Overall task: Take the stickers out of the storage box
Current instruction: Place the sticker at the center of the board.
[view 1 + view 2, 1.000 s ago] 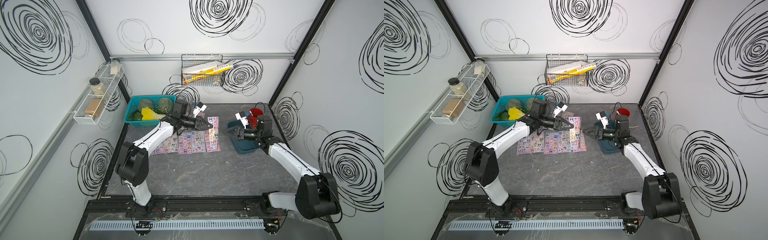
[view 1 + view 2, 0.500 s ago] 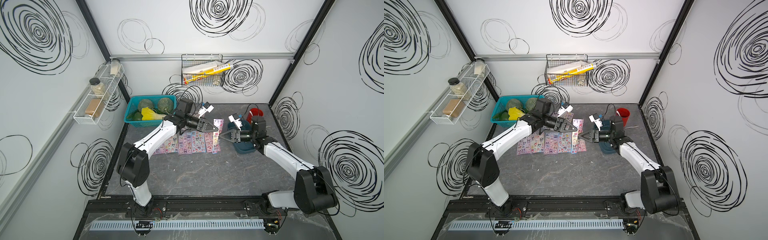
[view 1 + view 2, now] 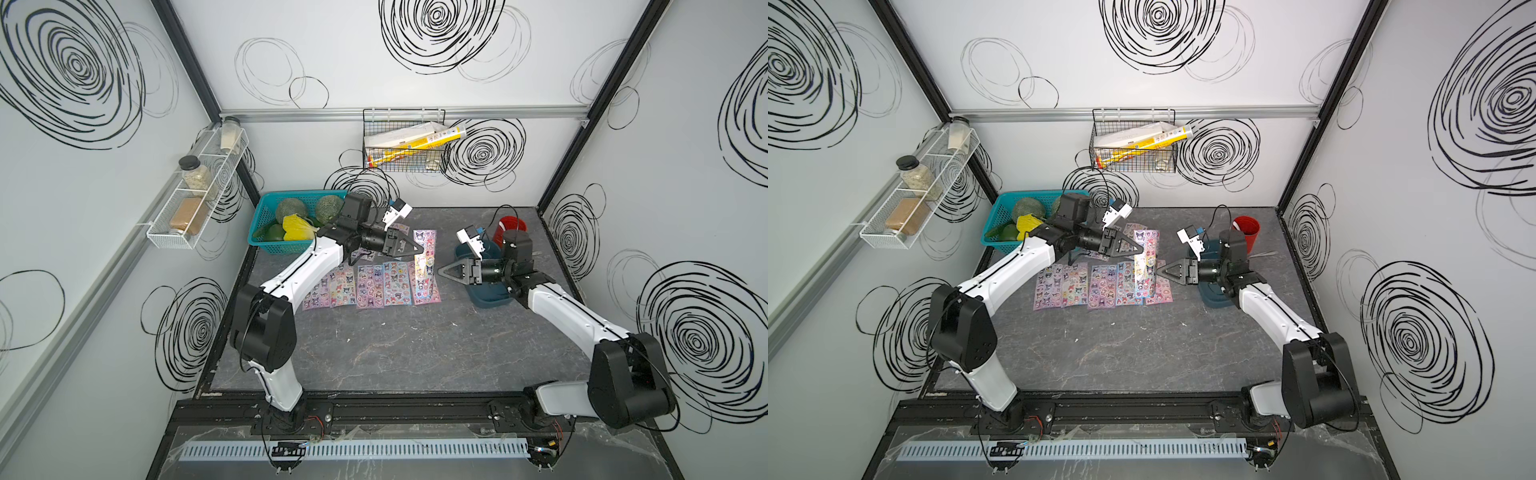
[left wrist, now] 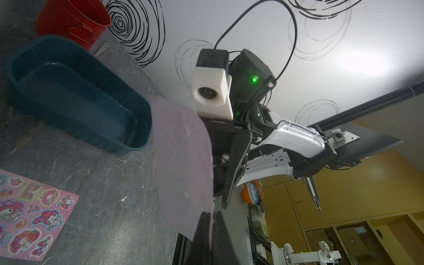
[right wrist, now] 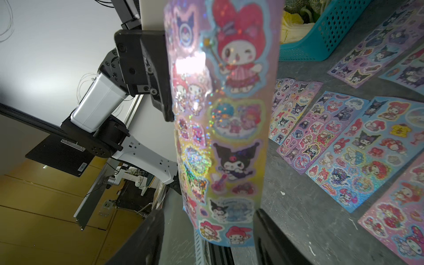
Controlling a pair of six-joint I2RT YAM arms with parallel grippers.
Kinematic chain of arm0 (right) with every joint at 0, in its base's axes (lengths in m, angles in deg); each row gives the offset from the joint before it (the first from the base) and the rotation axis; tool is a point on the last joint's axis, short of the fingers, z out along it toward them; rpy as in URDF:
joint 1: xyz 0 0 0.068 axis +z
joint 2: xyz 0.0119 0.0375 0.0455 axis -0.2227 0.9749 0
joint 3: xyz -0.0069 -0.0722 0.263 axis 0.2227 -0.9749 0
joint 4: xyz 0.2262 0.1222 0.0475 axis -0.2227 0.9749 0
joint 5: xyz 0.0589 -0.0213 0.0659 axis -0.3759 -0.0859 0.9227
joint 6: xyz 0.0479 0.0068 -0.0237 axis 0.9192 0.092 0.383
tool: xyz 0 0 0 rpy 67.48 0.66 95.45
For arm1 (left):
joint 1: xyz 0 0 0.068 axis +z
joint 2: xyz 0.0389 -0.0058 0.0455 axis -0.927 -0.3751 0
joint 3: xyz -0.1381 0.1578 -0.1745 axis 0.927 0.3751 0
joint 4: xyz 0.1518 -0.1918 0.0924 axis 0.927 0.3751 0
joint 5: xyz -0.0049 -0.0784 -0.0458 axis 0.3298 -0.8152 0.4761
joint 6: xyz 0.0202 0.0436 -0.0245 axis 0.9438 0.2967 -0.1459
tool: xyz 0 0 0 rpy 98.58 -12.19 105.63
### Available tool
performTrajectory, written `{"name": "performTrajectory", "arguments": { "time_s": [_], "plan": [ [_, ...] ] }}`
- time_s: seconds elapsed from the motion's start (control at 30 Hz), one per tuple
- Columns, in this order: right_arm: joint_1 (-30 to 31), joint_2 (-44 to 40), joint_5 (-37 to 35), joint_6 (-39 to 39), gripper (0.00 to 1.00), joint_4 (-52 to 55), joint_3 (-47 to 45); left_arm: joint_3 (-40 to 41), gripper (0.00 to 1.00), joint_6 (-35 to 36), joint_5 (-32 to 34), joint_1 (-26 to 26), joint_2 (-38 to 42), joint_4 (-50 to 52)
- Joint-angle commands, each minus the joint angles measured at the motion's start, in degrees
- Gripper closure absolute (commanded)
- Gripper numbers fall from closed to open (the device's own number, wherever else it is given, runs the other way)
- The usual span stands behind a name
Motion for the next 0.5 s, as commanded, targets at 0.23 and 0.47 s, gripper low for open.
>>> {"name": "performTrajectory", "arguments": {
  "time_s": [0.23, 0.47],
  "plan": [
    [0.1, 2.4, 1.7, 7.3, 0.15, -11.5, 0.7, -0.2, 1.0, -0.8, -1.8, -0.8, 0.6, -2.2],
    [0.7, 3.2, 3.1, 7.5, 0.12, -12.7, 3.1, 0.3, 1.0, -1.6, -2.0, -1.8, 0.4, -3.1]
  ]
}}
